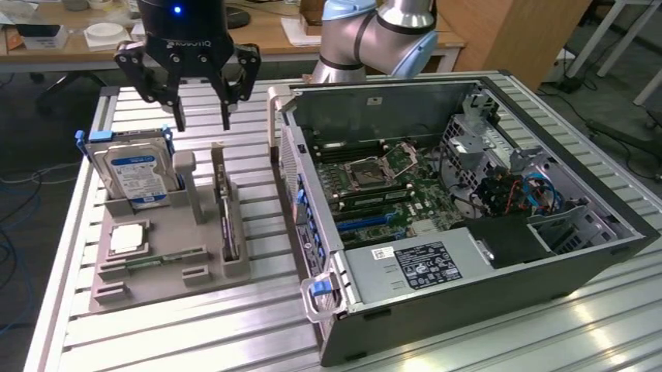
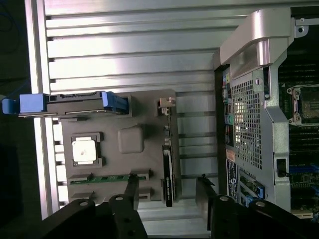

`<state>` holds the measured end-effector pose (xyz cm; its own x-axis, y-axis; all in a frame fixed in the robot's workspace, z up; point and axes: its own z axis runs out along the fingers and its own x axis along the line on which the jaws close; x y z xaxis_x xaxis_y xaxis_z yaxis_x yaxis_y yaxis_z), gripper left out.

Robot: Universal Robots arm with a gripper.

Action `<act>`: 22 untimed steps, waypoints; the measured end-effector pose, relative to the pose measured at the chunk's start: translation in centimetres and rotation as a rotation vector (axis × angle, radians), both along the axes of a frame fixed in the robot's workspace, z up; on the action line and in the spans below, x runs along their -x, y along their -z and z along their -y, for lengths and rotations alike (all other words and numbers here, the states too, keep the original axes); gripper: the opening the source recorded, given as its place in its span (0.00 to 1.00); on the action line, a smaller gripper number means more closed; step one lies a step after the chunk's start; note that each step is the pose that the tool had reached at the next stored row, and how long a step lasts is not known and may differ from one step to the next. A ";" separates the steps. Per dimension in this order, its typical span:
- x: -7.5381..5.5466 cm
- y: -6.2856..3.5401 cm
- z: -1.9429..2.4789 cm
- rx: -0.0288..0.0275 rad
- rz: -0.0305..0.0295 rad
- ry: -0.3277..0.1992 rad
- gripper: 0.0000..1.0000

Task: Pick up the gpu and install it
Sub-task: 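Pick up the gpu and move the gpu toward the slot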

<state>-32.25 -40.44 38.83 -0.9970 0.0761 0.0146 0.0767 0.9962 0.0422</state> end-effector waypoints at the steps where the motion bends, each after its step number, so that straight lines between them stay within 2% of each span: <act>1: 0.0 0.00 0.00 0.0000 0.0000 0.000 0.58; 2: 0.0 0.00 0.00 0.0000 0.0000 0.000 0.64; 3: 0.0 0.00 0.00 0.0001 0.0000 0.000 0.64; 5: 0.0 0.00 0.00 0.0000 0.0000 0.000 0.76; 7: 0.0 0.00 0.01 0.0000 0.0000 0.000 0.76; 8: 0.0 0.00 0.01 0.0002 0.0000 -0.007 0.82; 13: 0.0 0.28 0.01 0.0005 -0.0014 -0.091 0.82; 15: 0.0 0.64 0.15 0.0005 -0.0018 -0.102 0.82; 17: 0.0 0.98 0.49 0.0006 -0.0021 -0.103 0.82; 22: 0.0 1.90 2.40 0.0004 -0.0019 -0.104 0.82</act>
<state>-32.25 -42.84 36.93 -0.9995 -0.0274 0.0165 -0.0267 0.9988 0.0418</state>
